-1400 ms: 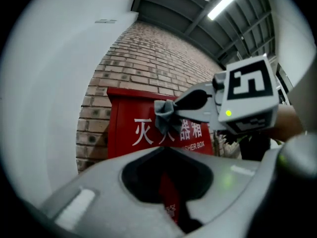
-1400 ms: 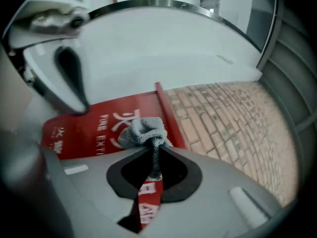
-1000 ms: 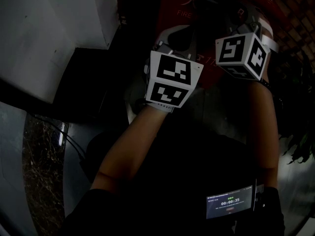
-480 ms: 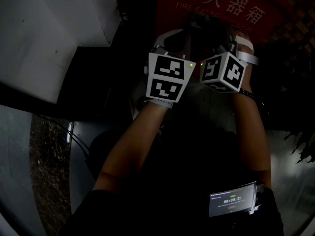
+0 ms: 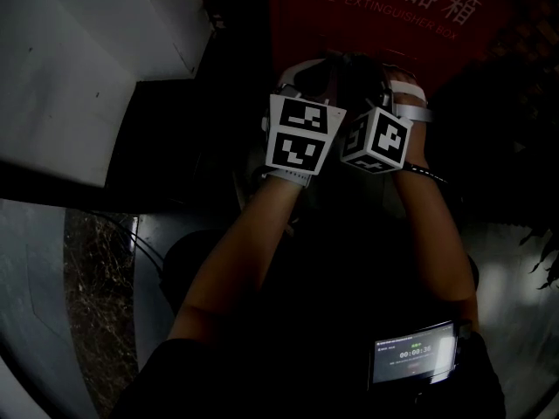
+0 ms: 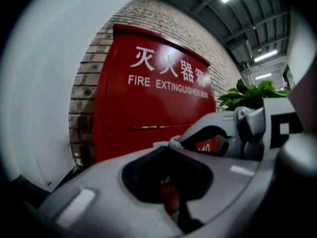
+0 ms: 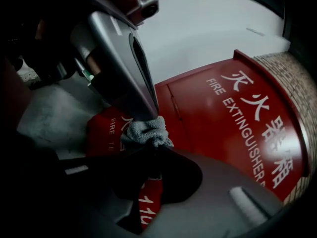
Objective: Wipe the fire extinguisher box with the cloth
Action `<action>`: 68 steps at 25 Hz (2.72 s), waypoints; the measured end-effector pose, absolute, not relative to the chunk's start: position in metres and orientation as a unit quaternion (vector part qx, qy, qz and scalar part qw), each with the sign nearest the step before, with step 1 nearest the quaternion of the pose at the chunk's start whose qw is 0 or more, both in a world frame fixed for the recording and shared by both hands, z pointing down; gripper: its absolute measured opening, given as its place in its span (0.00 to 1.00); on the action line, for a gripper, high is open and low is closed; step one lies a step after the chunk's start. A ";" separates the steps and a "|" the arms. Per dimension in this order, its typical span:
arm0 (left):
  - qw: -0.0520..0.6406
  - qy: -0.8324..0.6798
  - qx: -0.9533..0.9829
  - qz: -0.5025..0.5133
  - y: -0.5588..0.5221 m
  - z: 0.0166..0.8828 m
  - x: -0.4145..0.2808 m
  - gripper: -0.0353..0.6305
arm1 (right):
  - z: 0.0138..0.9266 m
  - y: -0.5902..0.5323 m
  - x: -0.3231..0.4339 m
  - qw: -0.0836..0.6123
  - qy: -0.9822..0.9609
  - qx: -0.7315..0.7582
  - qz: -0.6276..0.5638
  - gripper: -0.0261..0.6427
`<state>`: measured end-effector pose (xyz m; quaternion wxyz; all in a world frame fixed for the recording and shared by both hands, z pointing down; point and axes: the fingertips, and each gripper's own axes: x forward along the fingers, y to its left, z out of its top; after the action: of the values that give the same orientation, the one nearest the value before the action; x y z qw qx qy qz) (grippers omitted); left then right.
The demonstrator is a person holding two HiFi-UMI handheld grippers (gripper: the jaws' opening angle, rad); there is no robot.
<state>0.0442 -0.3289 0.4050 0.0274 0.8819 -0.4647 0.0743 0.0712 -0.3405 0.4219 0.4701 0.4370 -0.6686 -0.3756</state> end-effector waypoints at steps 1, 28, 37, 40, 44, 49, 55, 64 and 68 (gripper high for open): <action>0.036 -0.464 0.881 0.081 -0.330 0.415 0.044 0.06 | 0.431 -0.340 0.071 0.475 -0.670 0.433 -0.371 0.09; 0.139 -0.428 0.853 0.263 -0.332 0.600 0.048 0.06 | 0.616 -0.334 0.071 0.555 -0.719 0.332 -0.254 0.09; 0.155 -0.417 0.853 0.272 -0.332 0.616 0.049 0.06 | 0.651 -0.332 0.063 0.571 -0.721 0.313 -0.238 0.09; 0.166 -0.410 0.857 0.265 -0.330 0.614 0.052 0.06 | 0.661 -0.332 0.062 0.576 -0.721 0.306 -0.234 0.09; 0.178 -0.396 0.865 0.253 -0.327 0.613 0.059 0.06 | 0.668 -0.331 0.065 0.576 -0.727 0.304 -0.219 0.09; 0.163 -0.411 0.865 0.236 -0.325 0.582 0.052 0.06 | 0.661 -0.322 0.068 0.579 -0.725 0.305 -0.216 0.09; 0.069 -0.418 0.887 0.183 -0.319 0.492 0.058 0.06 | 0.609 -0.309 0.059 0.547 -0.732 0.331 -0.234 0.09; -0.014 -0.439 0.896 0.066 -0.304 0.353 0.065 0.06 | 0.421 -0.310 0.086 0.459 -0.699 0.444 -0.320 0.09; -0.015 -0.426 0.904 0.031 -0.297 0.321 0.066 0.06 | 0.334 -0.308 0.101 0.434 -0.661 0.483 -0.376 0.09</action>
<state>0.0657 -0.2972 0.3208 -0.0155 0.9041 -0.4259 0.0315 0.1008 -0.3083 0.3337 0.4342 0.4832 -0.6609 -0.3758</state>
